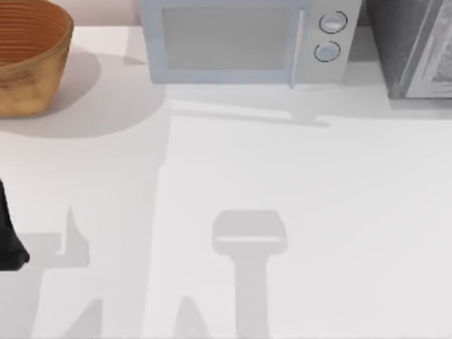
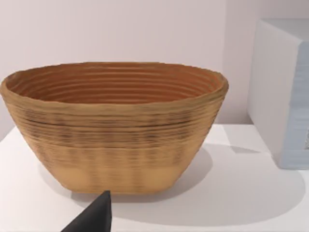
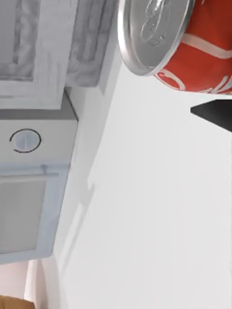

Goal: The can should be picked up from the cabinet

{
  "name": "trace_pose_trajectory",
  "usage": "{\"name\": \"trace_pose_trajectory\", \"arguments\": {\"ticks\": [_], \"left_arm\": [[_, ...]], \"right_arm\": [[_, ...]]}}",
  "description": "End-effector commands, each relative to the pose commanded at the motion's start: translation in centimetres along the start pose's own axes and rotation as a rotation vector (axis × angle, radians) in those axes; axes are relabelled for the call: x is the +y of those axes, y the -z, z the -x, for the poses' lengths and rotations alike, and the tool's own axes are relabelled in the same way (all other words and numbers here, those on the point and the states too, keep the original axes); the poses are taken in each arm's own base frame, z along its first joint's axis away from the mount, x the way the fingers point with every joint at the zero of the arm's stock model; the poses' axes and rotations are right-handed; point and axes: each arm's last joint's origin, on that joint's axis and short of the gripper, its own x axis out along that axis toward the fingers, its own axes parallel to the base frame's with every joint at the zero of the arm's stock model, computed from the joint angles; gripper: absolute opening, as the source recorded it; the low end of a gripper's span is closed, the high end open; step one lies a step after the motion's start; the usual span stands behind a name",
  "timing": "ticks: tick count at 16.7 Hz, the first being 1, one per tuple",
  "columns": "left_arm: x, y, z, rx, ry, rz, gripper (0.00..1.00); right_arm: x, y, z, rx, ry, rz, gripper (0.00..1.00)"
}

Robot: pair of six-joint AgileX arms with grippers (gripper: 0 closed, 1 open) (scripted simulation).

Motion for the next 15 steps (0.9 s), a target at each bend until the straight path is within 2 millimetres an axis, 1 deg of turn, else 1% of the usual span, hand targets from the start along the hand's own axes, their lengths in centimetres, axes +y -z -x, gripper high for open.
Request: {"name": "trace_pose_trajectory", "arguments": {"ticks": [11,12,15], "left_arm": [[0.0,0.0,0.0,0.0,0.0,0.0,1.0],[0.0,0.0,0.0,0.0,0.0,0.0,1.0],[0.0,0.0,0.0,0.0,0.0,0.0,1.0]], "right_arm": [[0.0,0.0,0.0,0.0,0.0,0.0,0.98],[0.0,0.0,0.0,0.0,0.0,0.0,1.0],[0.0,0.0,0.0,0.0,0.0,0.0,1.0]]}}
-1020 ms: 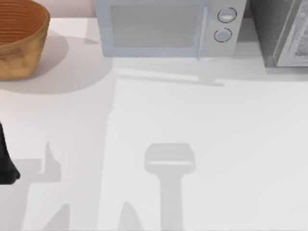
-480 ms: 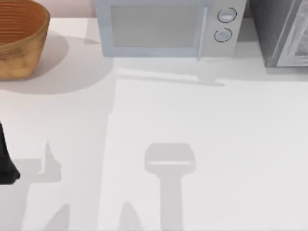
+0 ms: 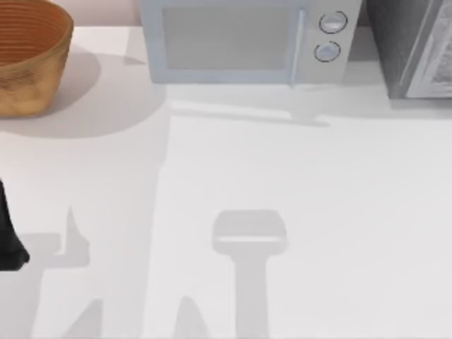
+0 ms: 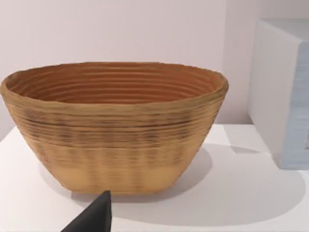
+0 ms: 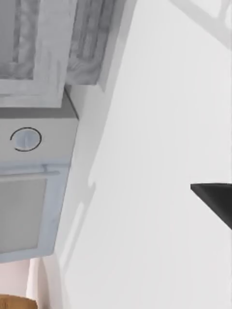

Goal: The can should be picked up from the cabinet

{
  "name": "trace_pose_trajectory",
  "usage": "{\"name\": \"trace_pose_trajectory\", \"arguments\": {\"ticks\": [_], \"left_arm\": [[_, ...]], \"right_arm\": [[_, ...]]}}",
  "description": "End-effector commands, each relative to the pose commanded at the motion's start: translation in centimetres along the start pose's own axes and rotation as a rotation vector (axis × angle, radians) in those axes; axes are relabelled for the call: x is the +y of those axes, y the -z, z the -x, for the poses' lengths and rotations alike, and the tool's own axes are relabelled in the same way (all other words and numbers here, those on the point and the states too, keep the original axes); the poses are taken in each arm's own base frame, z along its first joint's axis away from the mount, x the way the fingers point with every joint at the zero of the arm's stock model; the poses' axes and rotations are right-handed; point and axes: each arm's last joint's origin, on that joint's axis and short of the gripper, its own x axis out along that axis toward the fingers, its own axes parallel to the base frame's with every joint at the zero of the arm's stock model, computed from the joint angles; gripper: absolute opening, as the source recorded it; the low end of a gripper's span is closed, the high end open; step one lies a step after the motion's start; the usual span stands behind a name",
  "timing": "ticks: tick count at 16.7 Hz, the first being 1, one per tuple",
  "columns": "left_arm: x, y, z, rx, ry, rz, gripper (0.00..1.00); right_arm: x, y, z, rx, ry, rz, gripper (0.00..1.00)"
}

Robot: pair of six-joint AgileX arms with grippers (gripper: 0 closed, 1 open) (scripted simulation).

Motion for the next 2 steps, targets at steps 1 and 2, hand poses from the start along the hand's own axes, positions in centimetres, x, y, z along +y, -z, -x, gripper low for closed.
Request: {"name": "trace_pose_trajectory", "arguments": {"ticks": [1,2], "left_arm": [[0.0,0.0,0.0,0.0,0.0,0.0,1.0],[0.0,0.0,0.0,0.0,0.0,0.0,1.0]], "right_arm": [[0.0,0.0,0.0,0.0,0.0,0.0,1.0],[0.0,0.0,0.0,0.0,0.0,0.0,1.0]]}}
